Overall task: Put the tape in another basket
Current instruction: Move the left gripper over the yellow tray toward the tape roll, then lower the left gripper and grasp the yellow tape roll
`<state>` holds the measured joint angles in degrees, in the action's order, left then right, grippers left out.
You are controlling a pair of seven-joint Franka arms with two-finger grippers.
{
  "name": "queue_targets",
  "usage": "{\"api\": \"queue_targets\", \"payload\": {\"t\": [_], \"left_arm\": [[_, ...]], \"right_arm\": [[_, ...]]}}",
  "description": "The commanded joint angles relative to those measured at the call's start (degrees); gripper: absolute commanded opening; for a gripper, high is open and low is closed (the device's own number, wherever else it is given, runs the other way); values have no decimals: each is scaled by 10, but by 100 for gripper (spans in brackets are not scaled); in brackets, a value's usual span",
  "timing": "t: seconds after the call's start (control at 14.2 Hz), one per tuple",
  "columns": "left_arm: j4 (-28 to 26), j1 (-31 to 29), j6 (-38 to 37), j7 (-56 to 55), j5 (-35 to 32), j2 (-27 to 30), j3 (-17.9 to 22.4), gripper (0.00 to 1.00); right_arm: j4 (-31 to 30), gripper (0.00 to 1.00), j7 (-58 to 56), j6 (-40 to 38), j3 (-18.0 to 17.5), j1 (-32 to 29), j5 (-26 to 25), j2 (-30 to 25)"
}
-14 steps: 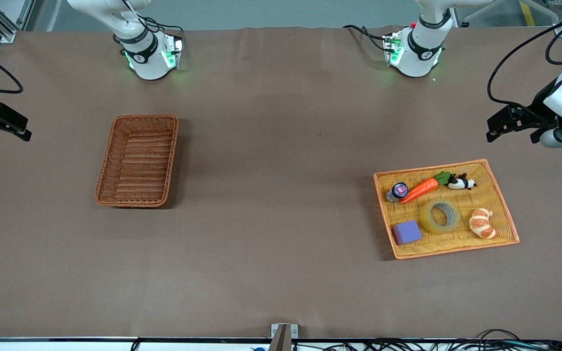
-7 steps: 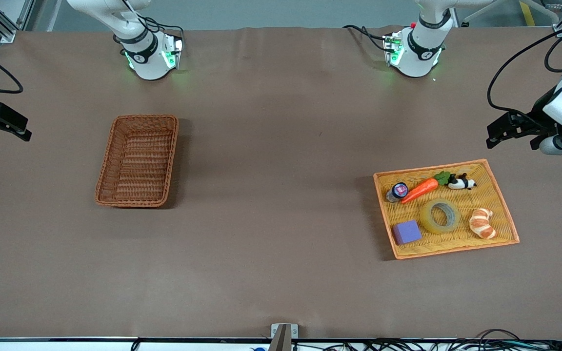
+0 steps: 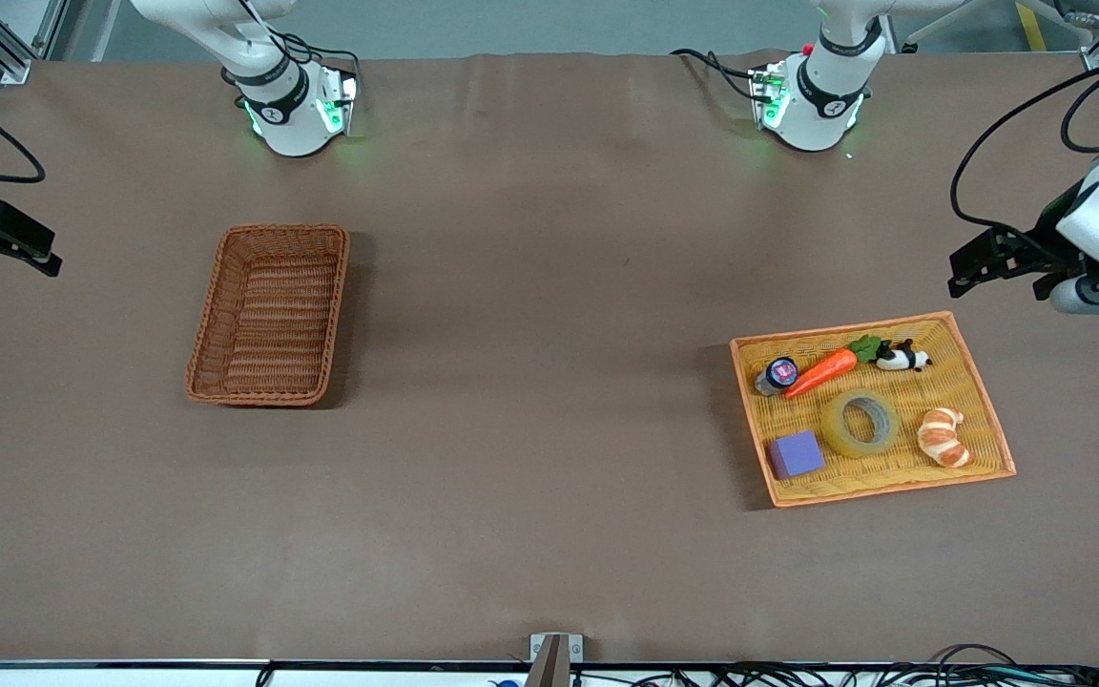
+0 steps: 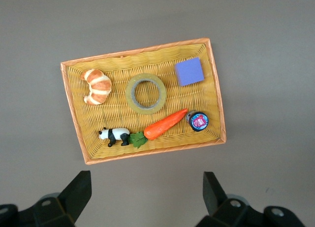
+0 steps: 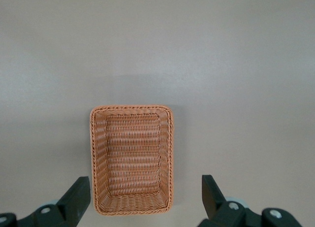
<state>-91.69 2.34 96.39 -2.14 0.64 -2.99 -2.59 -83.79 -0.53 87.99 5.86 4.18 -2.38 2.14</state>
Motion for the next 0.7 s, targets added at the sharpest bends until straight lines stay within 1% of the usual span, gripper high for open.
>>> {"api": "queue_targets", "payload": {"t": [0.0, 0.42, 0.63], "left_arm": [[8, -6, 5, 13, -5, -41, -2, 97], [5, -46, 141, 14, 1, -156, -3, 95], [1, -52, 186, 25, 1, -213, -3, 95]], "right_arm": [[1, 100, -4, -5, -2, -5, 13, -3], [1, 100, -4, -5, -2, -5, 13, -3], [1, 100, -4, -5, -2, -5, 13, -2]]}}
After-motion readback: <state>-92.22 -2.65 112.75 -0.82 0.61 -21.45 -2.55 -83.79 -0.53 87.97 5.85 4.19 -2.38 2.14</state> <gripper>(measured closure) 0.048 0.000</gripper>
